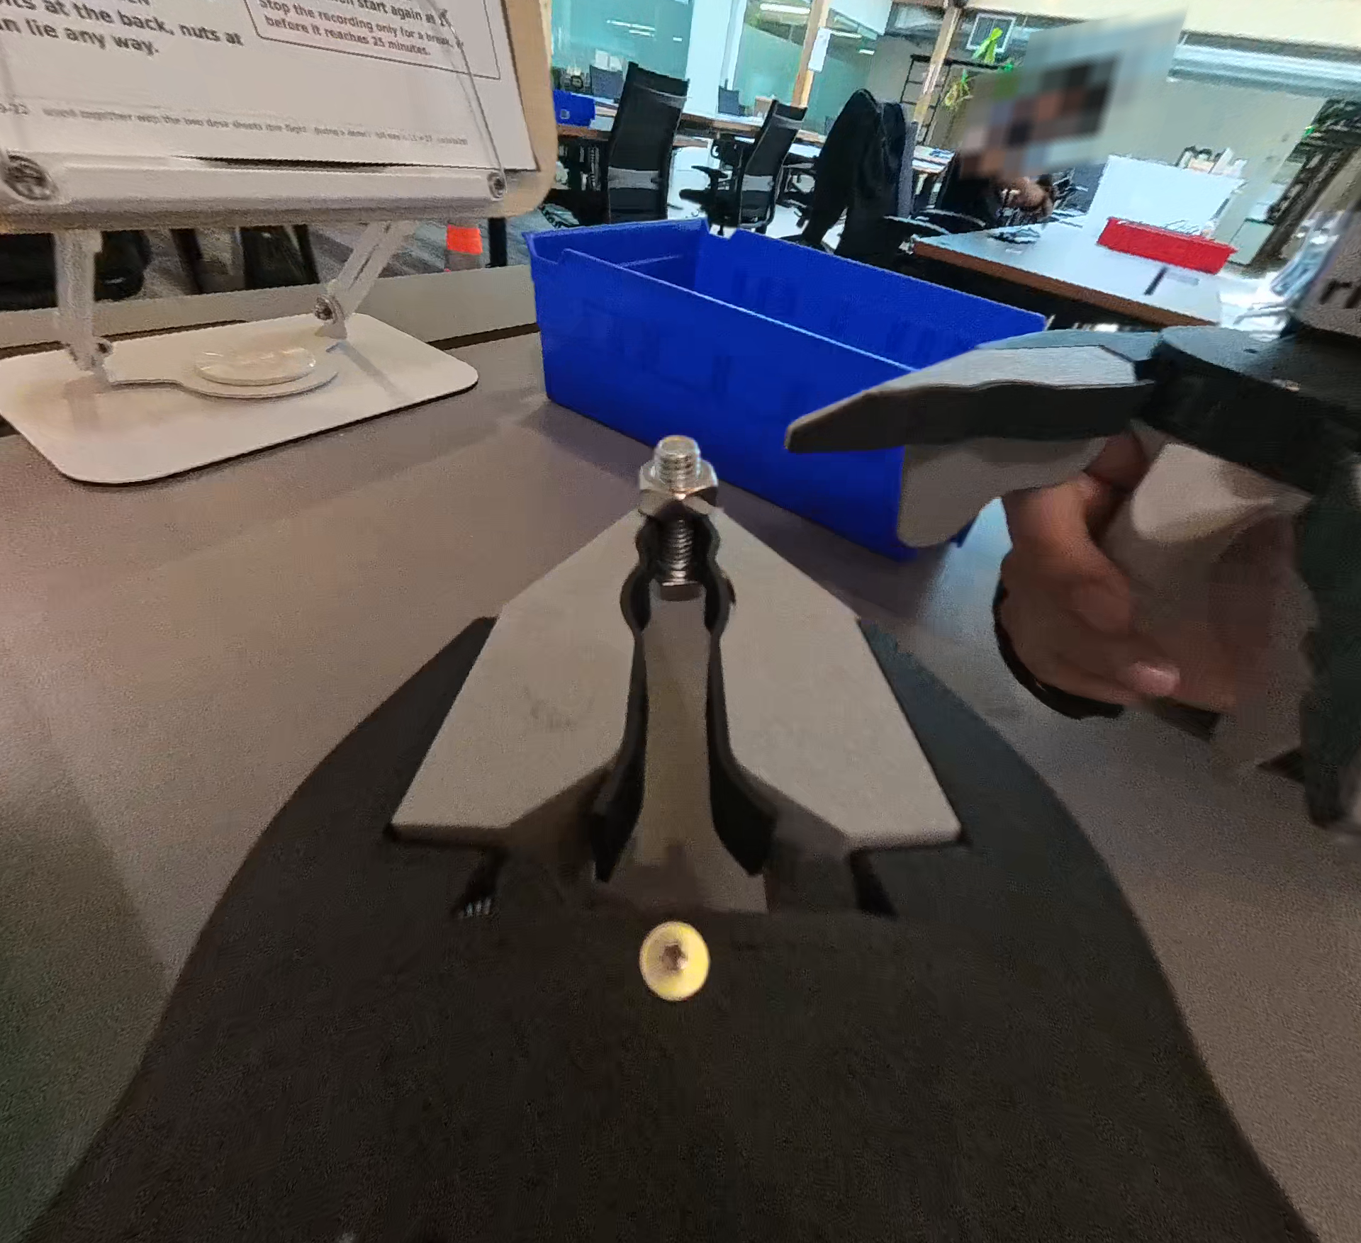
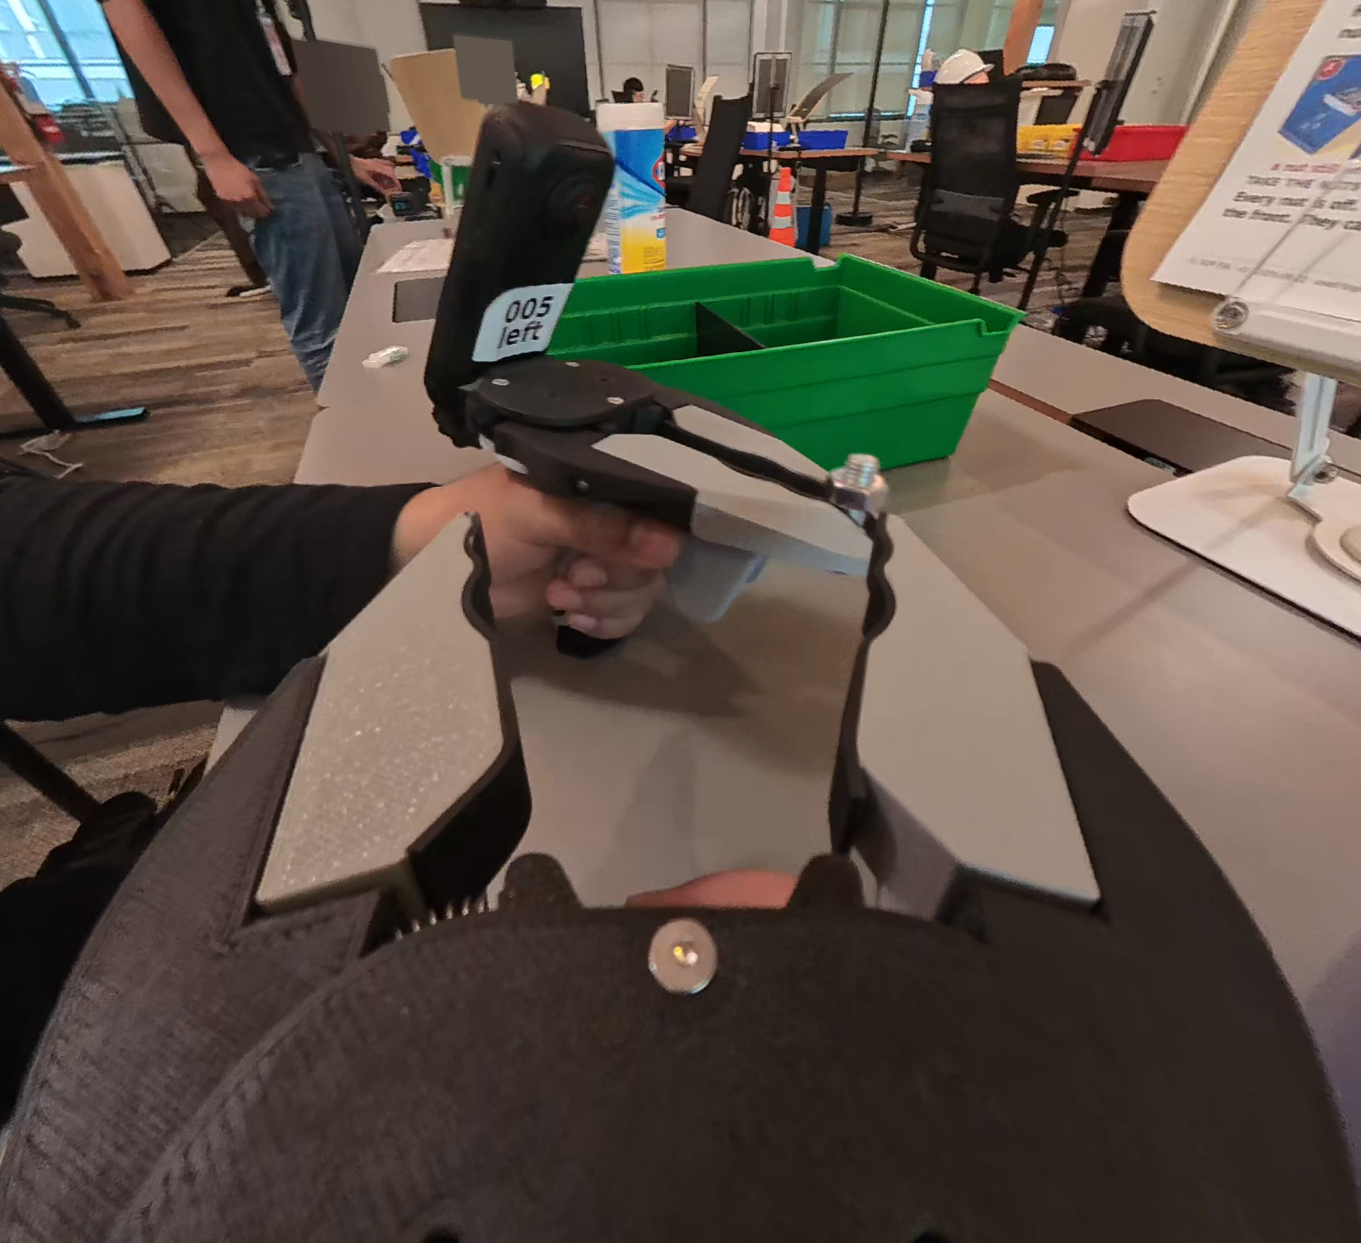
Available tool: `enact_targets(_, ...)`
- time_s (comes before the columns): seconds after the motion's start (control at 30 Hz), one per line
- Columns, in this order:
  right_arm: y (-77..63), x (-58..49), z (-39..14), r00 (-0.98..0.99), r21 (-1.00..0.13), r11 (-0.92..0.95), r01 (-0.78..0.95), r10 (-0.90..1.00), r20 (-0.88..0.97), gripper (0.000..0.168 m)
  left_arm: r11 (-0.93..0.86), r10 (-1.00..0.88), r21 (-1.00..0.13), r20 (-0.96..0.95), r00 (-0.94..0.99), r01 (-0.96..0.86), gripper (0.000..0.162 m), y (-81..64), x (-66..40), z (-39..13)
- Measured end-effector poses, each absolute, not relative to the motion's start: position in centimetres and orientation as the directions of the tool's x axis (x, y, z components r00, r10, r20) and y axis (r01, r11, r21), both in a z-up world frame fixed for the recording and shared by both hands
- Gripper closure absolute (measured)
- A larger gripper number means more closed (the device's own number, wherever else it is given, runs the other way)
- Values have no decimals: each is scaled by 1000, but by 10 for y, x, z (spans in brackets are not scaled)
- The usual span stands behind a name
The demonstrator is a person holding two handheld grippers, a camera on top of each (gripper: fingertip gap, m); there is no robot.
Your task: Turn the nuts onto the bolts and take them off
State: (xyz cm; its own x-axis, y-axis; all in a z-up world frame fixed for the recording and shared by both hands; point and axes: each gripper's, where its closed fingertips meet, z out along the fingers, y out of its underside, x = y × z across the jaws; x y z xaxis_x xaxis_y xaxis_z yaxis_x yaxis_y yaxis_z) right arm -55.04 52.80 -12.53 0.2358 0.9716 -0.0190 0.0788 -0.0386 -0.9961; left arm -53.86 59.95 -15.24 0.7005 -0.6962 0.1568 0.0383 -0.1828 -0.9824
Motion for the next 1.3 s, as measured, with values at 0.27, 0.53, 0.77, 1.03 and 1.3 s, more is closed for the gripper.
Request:
enact_targets(0.27,532,-548,-126,229,-994,-92,59,970,-76,66,-76,-899,-996,46,436,-52,156,547,-484,-147)
enact_targets(0.53,540,-546,-132,290,-992,-59,112,957,-24,85,-104,-769,-993,46,638,-55,156,583,-515,-153)
enact_targets(0.77,559,-524,-123,345,-990,-141,24,930,-125,126,-56,-777,-991,-33,629,-122,156,577,-505,-156)
enact_targets(1.03,563,-526,-142,349,-965,-246,91,916,-200,152,-31,-786,-986,-76,613,-162,156,573,-499,-158)
enact_targets(1.3,566,-524,-145,400,-969,-194,152,909,-119,153,11,-750,-973,-160,642,-229,155,576,-501,-161)
